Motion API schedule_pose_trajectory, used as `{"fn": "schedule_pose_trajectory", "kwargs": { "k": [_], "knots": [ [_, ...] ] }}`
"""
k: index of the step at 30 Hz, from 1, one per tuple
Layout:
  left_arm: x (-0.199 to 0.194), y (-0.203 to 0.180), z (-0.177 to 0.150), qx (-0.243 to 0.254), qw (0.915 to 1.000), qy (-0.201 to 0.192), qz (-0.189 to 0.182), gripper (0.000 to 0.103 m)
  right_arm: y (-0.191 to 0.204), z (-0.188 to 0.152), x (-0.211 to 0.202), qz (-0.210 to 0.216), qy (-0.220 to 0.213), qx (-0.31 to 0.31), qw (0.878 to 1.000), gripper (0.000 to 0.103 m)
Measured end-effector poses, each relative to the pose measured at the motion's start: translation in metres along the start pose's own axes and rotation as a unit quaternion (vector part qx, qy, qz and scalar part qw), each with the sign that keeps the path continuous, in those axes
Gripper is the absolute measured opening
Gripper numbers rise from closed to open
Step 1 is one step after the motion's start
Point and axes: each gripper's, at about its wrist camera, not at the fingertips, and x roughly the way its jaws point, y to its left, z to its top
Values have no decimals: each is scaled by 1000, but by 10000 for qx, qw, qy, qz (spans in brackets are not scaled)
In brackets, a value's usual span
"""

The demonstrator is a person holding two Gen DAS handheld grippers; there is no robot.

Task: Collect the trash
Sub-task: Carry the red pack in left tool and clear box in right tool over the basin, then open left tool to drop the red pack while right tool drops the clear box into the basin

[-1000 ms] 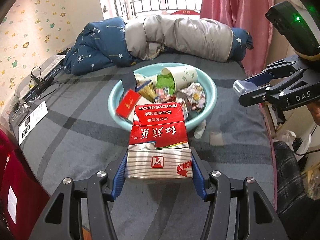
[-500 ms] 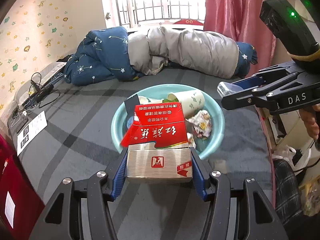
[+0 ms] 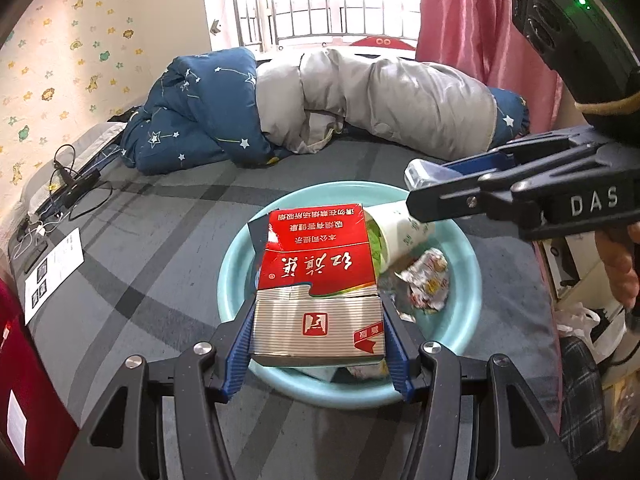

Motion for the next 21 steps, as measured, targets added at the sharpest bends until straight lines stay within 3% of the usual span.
{"fn": "schedule_pose_trajectory", "kwargs": {
  "k": [3, 4, 21],
  "knots": [
    [11, 4, 7, -45, 10000, 7, -9, 61, -4, 5, 11, -31, -4, 69, 10000, 54],
    [13, 5, 9, -56, 10000, 4, -1, 61, -6, 8, 14, 241, 113, -224, 9994, 54],
    [60, 20, 27, -437, 9990, -55, -61, 61, -21, 31, 62, 196, 119, 114, 9997, 54]
  ]
}}
